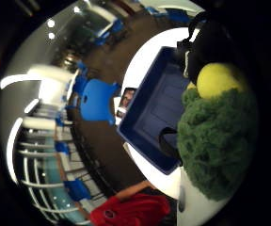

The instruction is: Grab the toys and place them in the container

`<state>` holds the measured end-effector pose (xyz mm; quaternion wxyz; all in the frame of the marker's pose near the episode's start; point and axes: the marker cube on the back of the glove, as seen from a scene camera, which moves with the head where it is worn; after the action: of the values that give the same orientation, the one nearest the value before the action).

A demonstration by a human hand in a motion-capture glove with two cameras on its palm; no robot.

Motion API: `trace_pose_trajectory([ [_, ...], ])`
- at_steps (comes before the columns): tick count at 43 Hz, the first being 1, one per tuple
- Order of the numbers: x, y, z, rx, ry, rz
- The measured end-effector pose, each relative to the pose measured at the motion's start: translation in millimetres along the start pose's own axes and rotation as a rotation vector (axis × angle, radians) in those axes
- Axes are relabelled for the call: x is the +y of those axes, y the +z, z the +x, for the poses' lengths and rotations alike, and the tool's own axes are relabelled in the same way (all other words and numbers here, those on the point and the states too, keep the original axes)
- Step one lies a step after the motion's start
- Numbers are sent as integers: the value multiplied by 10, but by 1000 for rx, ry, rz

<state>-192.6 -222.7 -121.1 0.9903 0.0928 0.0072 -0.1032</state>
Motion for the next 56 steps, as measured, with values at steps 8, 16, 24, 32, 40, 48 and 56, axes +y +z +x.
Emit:
trace_pose_trajectory([
  [8,-197,210,-190,27,-126,14],
  [16,-198,510,-293,-167,-58,-187],
  [24,-38,730,-50,-100,-102,-240],
  [32,223,715,520,44,-19,-187],
  [40,594,624,1296,17,122,-164],
  [48,1118,639,2204,77,312,-135],
  [56,1644,740,3023,82,477,-174],
])
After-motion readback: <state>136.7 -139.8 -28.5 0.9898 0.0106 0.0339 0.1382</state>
